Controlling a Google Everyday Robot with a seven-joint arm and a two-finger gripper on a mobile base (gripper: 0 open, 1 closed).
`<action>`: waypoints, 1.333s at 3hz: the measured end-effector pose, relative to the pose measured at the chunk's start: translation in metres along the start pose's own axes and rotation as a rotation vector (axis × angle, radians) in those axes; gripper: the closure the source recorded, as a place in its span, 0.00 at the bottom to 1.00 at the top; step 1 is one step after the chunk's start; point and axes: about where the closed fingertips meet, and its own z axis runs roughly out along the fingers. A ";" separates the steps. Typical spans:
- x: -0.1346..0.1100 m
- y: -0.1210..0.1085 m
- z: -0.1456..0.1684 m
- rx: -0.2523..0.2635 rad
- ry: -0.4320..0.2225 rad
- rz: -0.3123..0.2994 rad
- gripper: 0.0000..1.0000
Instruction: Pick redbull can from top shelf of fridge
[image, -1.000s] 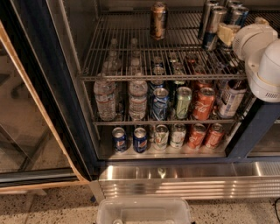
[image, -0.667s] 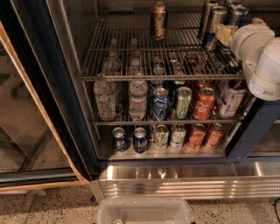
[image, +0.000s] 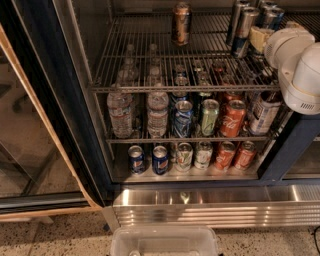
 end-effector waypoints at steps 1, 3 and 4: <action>-0.001 -0.009 -0.006 0.030 -0.009 0.016 0.44; -0.001 0.000 0.011 0.009 0.003 0.024 0.48; -0.001 -0.001 0.012 0.012 0.005 0.025 0.47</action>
Offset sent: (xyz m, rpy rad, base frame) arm -0.0089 -0.0132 0.0017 0.0208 -0.0212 -0.0421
